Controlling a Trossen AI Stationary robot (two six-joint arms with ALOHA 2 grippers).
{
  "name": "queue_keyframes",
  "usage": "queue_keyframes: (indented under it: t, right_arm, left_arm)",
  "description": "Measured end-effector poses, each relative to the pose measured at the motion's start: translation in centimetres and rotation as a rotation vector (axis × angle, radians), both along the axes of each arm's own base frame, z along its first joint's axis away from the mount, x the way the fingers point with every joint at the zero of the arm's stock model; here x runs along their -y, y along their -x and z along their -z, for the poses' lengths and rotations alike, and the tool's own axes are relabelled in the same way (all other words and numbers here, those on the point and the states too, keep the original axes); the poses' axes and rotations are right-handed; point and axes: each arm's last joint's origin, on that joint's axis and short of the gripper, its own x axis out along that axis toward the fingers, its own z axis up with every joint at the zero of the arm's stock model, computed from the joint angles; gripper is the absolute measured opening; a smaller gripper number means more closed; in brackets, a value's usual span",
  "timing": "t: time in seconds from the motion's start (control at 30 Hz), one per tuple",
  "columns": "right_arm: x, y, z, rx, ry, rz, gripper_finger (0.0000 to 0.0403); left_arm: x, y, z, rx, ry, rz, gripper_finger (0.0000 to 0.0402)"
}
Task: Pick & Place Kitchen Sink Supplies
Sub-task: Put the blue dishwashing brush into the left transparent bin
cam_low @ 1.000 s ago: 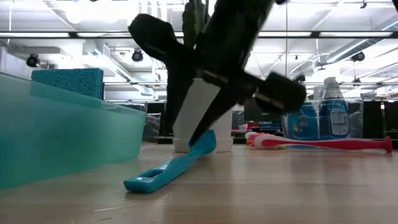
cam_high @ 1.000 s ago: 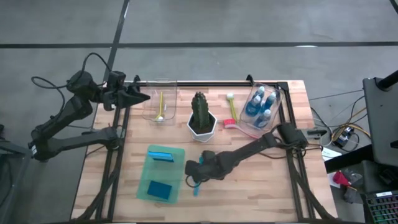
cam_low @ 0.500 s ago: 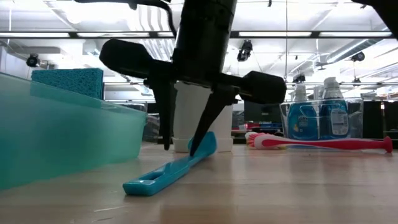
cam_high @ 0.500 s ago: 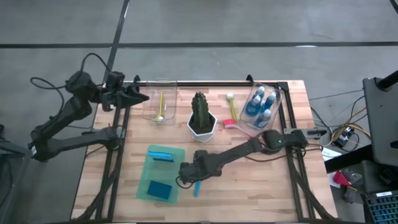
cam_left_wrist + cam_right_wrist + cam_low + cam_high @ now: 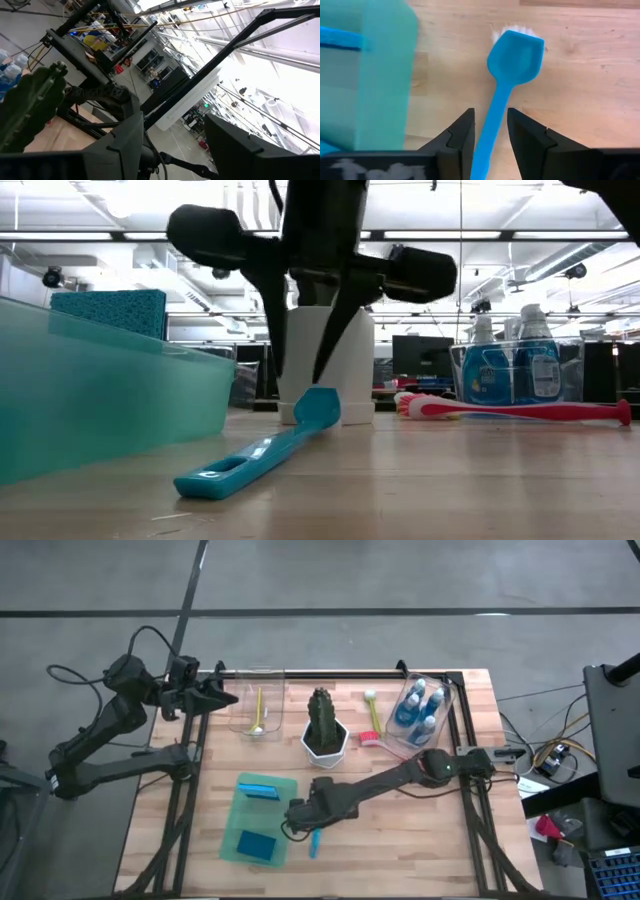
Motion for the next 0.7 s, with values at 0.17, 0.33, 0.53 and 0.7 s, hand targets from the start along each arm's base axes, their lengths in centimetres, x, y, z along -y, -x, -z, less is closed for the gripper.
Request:
queue_keyframes:
  t: [0.17, 0.33, 0.53, 0.7]
  right_arm:
    - [0.0, 0.1, 1.2, -0.011, 0.004, 0.002, 0.0103]
    - [0.5, 0.4, 3.2, -0.029, 0.0, 0.085, 0.0101]
    - [0.6, -0.1, 4.1, 0.019, -0.021, 0.064, 0.0117]
    - [0.8, -0.1, 4.4, 0.024, -0.026, 0.063, 0.0119]
  left_arm:
    - [0.0, 0.0, 0.0, 0.001, -0.004, 0.0, 0.0202]
    - [0.0, 0.0, 0.0, -0.001, -0.007, 0.014, 0.0202]
    - [0.1, 0.1, 0.0, -0.001, -0.007, 0.016, 0.0202]
    - [0.1, 0.0, 0.0, -0.002, -0.008, 0.015, 0.0202]
